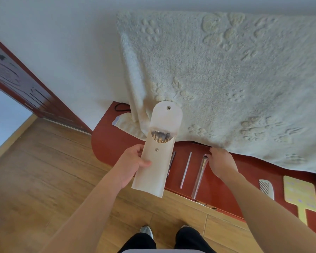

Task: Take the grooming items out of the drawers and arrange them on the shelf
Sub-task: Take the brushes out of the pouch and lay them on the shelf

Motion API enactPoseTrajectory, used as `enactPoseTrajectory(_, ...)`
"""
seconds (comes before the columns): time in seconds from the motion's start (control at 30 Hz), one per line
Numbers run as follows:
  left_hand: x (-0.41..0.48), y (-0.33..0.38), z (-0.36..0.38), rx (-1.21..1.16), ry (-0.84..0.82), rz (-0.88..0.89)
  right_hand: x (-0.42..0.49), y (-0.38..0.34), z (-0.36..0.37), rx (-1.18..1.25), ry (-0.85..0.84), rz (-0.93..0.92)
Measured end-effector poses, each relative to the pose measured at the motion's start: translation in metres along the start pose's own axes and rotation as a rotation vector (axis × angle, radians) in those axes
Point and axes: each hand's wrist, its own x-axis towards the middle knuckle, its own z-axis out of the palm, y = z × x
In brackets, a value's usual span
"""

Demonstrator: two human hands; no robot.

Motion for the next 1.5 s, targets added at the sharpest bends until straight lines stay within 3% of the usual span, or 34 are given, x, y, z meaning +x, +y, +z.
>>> enactPoseTrajectory(0.33, -0.007, 0.011, -0.012, 0.001, -0.054, 0.015, -0.031, -0.029, -0.052, 0.065, 0.058, 0.034)
enactPoseTrajectory(0.47, -0.011, 0.018, -0.019, 0.013, -0.065, 0.017, -0.05, -0.047, -0.086, 0.152, 0.156, 0.043)
enactPoseTrajectory(0.7, -0.018, 0.03, -0.025, 0.028, -0.11, 0.046, -0.077, -0.099, -0.138, 0.204, 0.44, -0.14)
enactPoseTrajectory(0.87, -0.022, 0.033, -0.027, 0.05, -0.133, 0.073, -0.078, -0.141, -0.155, 0.224, 0.532, -0.261)
enactPoseTrajectory(1.07, -0.025, 0.034, -0.03, 0.074, -0.151, 0.097, -0.072, -0.177, -0.148, 0.215, 0.447, -0.368)
enactPoseTrajectory(1.5, -0.028, 0.029, -0.042, 0.074, -0.163, 0.117, -0.063, -0.202, -0.143, 0.224, 0.385, -0.297)
